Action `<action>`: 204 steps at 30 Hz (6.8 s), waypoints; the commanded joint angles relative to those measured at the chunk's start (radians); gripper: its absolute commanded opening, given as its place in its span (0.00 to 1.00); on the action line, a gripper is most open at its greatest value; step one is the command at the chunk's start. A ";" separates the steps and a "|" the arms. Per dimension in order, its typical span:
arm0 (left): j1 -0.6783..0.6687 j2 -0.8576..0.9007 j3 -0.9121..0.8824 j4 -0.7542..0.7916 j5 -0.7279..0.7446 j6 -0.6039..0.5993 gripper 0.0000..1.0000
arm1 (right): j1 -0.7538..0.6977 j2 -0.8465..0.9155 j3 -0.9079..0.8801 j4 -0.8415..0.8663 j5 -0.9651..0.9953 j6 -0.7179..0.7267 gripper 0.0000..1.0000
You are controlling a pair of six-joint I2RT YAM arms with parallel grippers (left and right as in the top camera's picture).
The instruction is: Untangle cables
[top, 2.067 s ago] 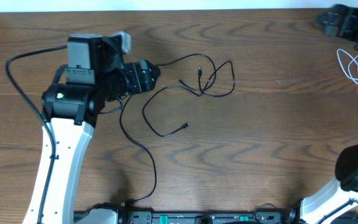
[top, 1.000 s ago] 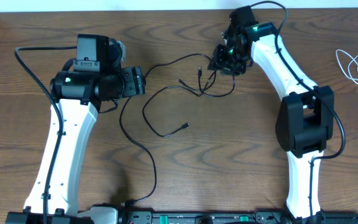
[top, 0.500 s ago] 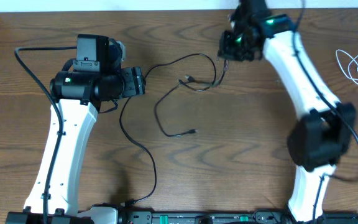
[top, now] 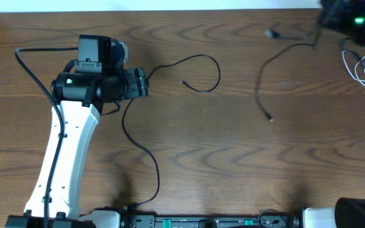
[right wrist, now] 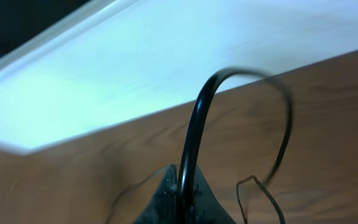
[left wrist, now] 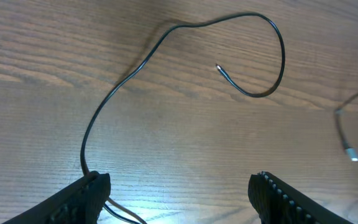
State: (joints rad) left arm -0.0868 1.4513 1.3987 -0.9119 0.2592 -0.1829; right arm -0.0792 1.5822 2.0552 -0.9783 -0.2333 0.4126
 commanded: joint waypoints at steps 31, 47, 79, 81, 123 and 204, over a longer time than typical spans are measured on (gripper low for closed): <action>0.002 -0.005 -0.004 0.039 0.003 -0.021 0.77 | -0.731 0.053 0.005 0.149 0.067 -0.185 0.01; 0.002 -0.005 -0.004 0.043 0.020 -0.021 0.77 | -0.708 0.314 0.004 -0.051 0.115 -0.168 0.01; 0.197 -0.003 -0.004 -0.037 0.016 -0.040 0.77 | -0.003 0.416 0.003 -0.145 -0.304 -0.230 0.84; 0.240 -0.003 -0.004 -0.051 0.016 -0.040 0.77 | 0.098 0.442 0.003 -0.082 -0.296 -0.169 0.84; 0.264 -0.003 -0.004 -0.131 0.046 -0.081 0.77 | 0.842 1.051 0.004 0.738 0.179 0.394 0.35; 0.264 -0.003 -0.004 -0.042 0.052 -0.124 0.77 | -0.265 0.433 0.004 0.443 0.163 -0.029 0.99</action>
State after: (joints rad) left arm 0.1795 1.4513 1.3975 -0.9607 0.2939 -0.3176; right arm -0.3794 2.1513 2.0560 -0.4927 0.0189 0.4450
